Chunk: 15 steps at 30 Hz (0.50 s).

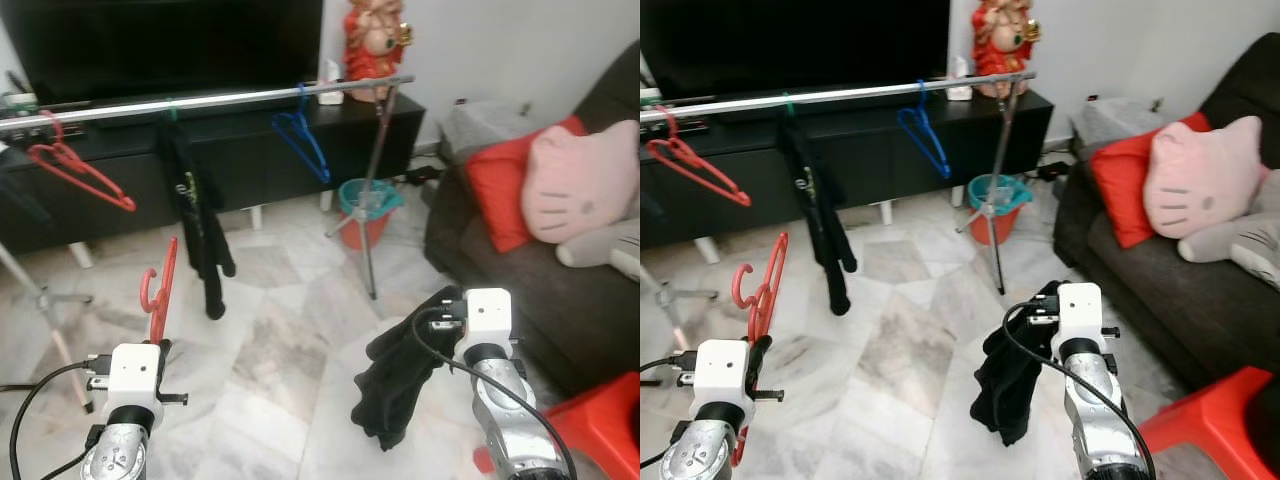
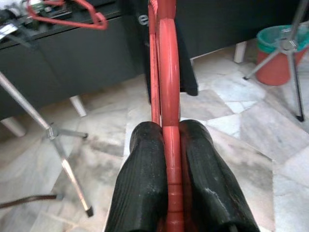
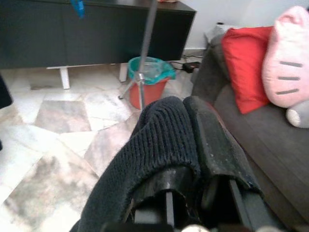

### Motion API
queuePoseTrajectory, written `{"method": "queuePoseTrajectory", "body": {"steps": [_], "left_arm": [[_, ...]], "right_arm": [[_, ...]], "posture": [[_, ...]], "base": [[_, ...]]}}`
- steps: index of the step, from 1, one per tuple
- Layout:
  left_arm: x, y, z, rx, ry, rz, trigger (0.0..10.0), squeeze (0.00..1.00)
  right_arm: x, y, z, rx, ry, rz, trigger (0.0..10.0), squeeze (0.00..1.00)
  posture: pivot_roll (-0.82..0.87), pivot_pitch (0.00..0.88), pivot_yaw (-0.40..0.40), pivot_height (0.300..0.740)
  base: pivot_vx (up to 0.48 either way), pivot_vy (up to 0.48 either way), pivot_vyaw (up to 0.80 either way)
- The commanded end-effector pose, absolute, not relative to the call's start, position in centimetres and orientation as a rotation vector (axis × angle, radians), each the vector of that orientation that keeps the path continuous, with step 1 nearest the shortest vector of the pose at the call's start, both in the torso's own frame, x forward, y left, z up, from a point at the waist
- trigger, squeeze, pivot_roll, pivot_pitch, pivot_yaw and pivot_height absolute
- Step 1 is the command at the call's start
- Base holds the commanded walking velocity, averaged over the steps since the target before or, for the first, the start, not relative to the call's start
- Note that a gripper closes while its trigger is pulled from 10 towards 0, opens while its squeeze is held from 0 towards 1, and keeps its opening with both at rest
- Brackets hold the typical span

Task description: Hang hanger

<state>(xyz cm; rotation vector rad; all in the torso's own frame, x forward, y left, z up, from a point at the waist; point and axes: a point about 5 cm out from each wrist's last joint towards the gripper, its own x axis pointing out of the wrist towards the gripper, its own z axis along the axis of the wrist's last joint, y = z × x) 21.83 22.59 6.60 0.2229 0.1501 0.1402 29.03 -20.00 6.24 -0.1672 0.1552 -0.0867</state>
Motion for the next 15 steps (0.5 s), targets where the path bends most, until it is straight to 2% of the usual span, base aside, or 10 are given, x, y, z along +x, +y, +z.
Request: {"method": "queuePoseTrajectory", "body": {"steps": [1,13,15], "left_arm": [[21.99,22.42,7.0,0.235,0.14,0.128,10.0,0.0],[21.94,22.39,7.01,0.235,0.14,0.127,10.0,0.0],[21.92,22.38,7.02,0.233,0.141,0.128,10.0,0.0]], "right_arm": [[29.45,-20.1,7.22,-0.167,0.115,-0.09,10.0,0.0],[29.38,-20.01,7.12,-0.163,0.12,-0.087,10.0,0.0],[29.37,-20.03,7.09,-0.156,0.121,-0.093,10.0,0.0]], "posture": [[0.06,0.0,-0.106,0.74],[0.06,0.0,-0.106,0.74],[0.06,0.0,-0.106,0.74]], "base": [[0.0,0.0,0.8],[0.0,0.0,0.8],[0.0,0.0,0.0]]}}
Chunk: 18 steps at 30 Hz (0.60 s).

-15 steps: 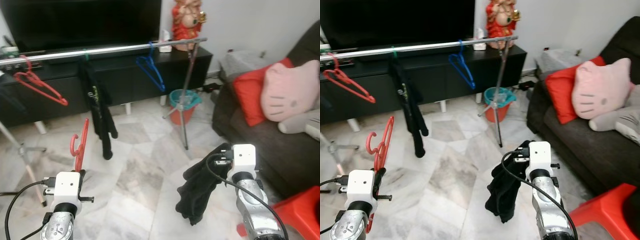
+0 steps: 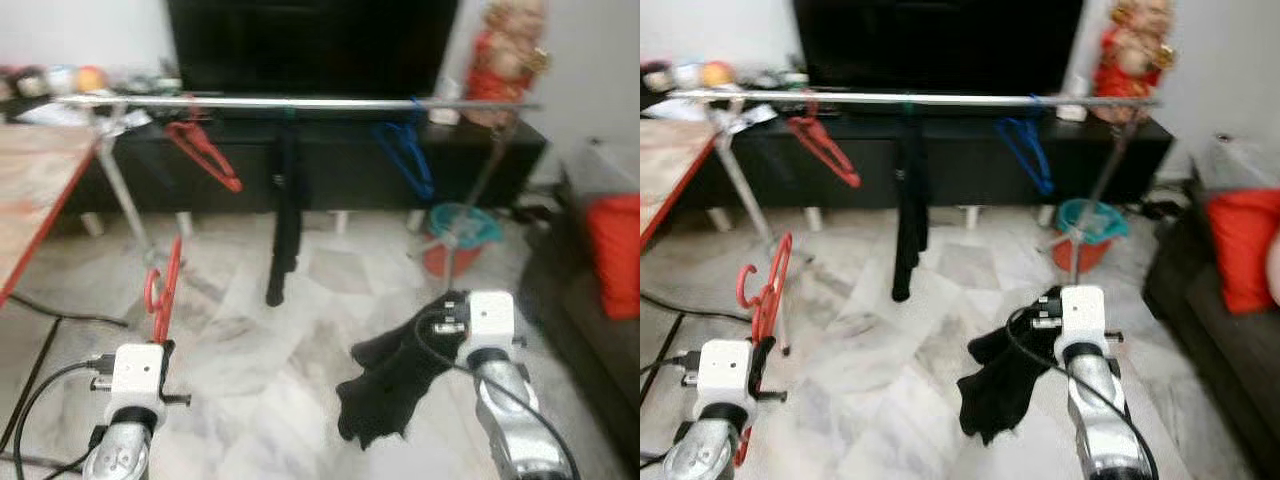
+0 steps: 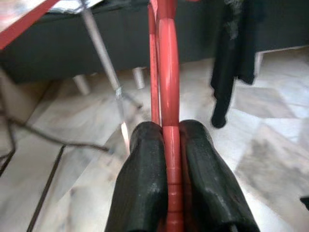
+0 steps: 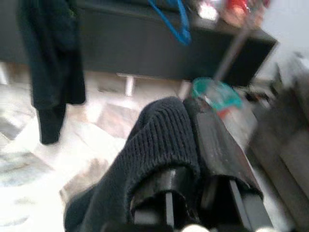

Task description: Hang hanger

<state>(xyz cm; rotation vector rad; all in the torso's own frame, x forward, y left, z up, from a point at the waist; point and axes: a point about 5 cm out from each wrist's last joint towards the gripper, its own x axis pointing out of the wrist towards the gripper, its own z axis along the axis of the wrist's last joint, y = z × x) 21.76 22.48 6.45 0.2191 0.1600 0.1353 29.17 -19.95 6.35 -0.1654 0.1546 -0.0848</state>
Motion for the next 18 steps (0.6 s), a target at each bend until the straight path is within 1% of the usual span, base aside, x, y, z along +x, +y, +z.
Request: {"method": "queuePoseTrajectory", "body": {"steps": [1,18], "left_arm": [[21.91,22.39,7.01,0.232,0.142,0.128,10.0,0.0],[21.81,22.45,6.82,0.225,0.153,0.124,10.0,0.0]], "right_arm": [[29.38,-20.06,7.07,-0.151,0.122,-0.101,10.0,0.0],[29.63,-20.08,7.15,-0.155,0.128,-0.114,10.0,0.0]], "posture": [[0.06,0.0,-0.106,0.74],[0.06,0.0,-0.106,0.74]], "base": [[0.0,0.0,0.0],[0.0,0.0,0.0]]}}
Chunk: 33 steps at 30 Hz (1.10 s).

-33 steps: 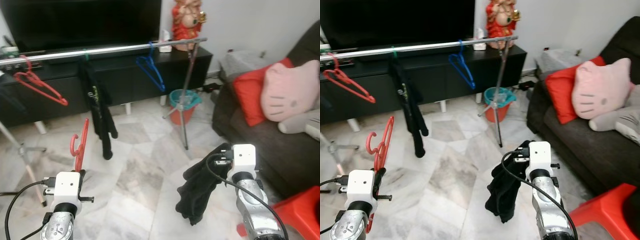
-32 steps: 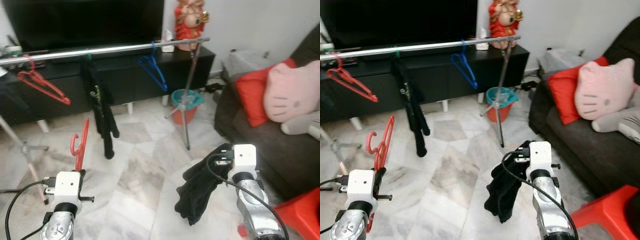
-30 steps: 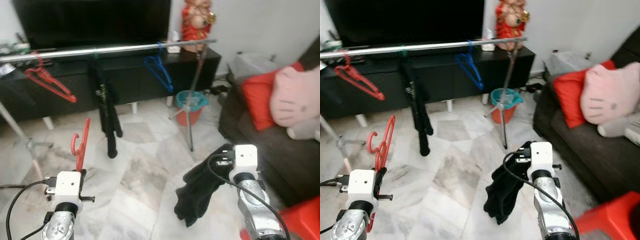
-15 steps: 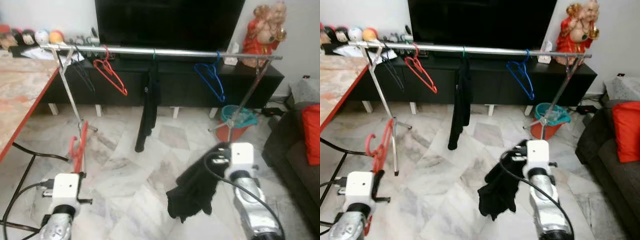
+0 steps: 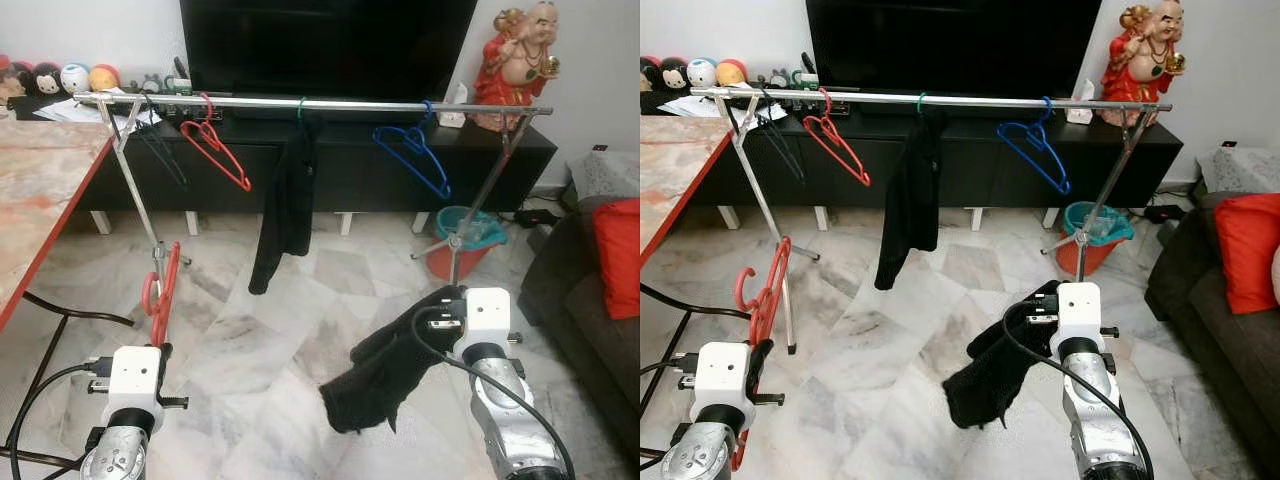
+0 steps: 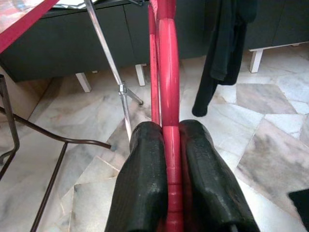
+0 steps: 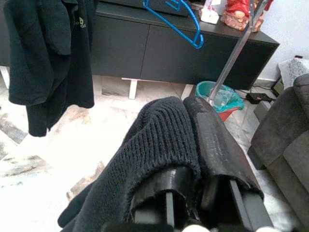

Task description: Hang hanger

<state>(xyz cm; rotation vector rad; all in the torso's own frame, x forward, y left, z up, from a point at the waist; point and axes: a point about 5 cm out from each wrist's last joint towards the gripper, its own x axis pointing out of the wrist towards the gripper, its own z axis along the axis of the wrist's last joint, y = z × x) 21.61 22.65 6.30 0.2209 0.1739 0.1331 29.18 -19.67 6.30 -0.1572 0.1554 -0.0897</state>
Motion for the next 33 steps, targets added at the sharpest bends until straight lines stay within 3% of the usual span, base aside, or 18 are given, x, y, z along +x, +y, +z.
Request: {"method": "queuePoseTrajectory", "body": {"steps": [1,8,33], "left_arm": [[21.79,22.46,6.82,0.225,0.153,0.124,10.0,0.0],[21.69,22.6,6.83,0.229,0.152,0.131,10.0,0.0],[21.7,22.73,6.94,0.238,0.149,0.131,10.0,0.0]], "right_arm": [[29.63,-20.09,7.14,-0.154,0.128,-0.116,10.0,0.0],[29.59,-20.13,7.14,-0.15,0.129,-0.12,10.0,0.0],[29.61,-19.86,7.18,-0.146,0.126,-0.11,10.0,0.0]], "posture": [[0.06,0.0,-0.106,0.74],[0.06,0.0,-0.105,0.74],[0.07,0.0,-0.104,0.74]], "base": [[0.0,0.0,0.0],[0.0,0.0,0.0],[-0.26,0.0,0.0]]}}
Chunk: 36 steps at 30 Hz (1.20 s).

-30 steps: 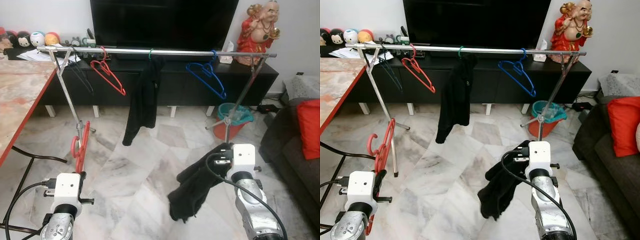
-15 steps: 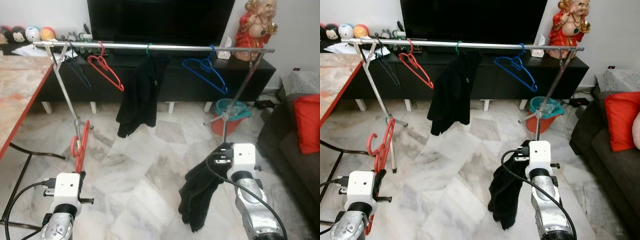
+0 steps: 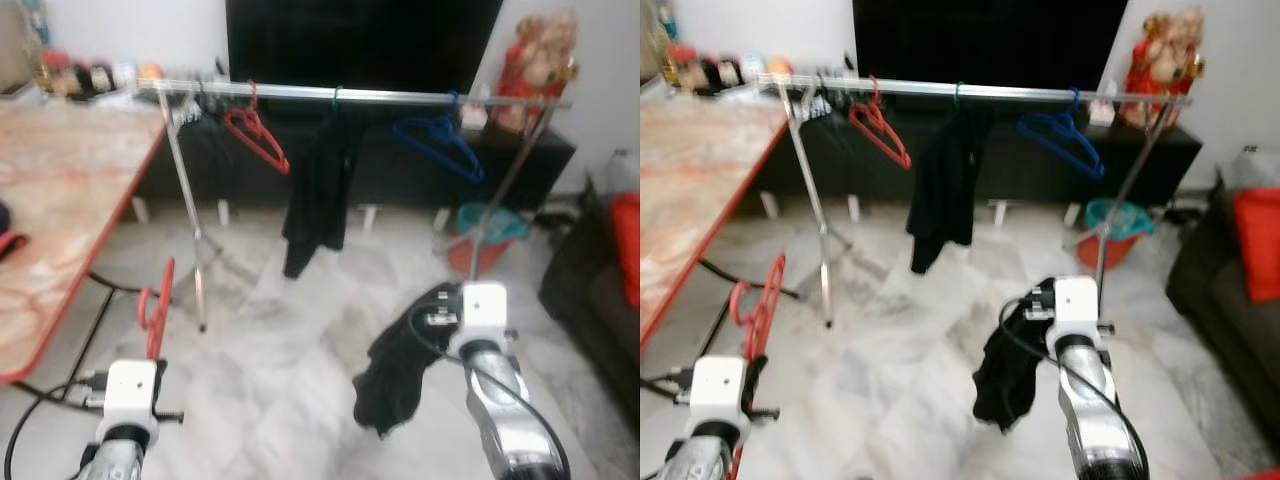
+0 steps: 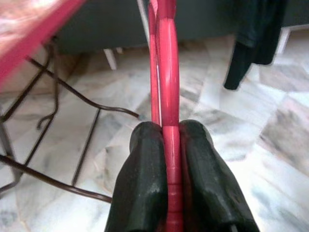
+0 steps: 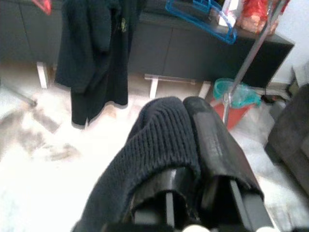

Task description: Hang hanger

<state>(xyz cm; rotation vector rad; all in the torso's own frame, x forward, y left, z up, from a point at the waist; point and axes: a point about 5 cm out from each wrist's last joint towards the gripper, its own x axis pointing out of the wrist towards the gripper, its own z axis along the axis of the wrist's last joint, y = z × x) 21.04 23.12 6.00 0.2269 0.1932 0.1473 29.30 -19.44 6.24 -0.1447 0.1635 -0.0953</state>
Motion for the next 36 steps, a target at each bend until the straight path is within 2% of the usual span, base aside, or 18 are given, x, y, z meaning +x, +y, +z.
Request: {"method": "queuePoseTrajectory", "body": {"steps": [1,32,36], "left_arm": [[21.7,22.7,6.9,0.238,0.149,0.132,10.0,0.0],[21.9,22.5,7.4,0.234,0.143,0.102,10.0,0.0],[22.1,22.4,7.5,0.232,0.14,0.101,10.0,0.0]], "right_arm": [[29.6,-19.9,7.2,-0.145,0.125,-0.111,10.0,0.0],[30.4,-19.4,7.7,-0.169,0.133,-0.093,10.0,0.0],[30.8,-19.4,8.0,-0.174,0.134,-0.089,10.0,0.0]], "posture": [[0.07,0.0,-0.104,0.74],[0.07,0.0,-0.108,0.74],[0.08,0.0,-0.111,0.74]], "base": [[-0.266,0.0,0.0],[-0.264,0.0,0.0],[0.0,0.0,0.0]]}}
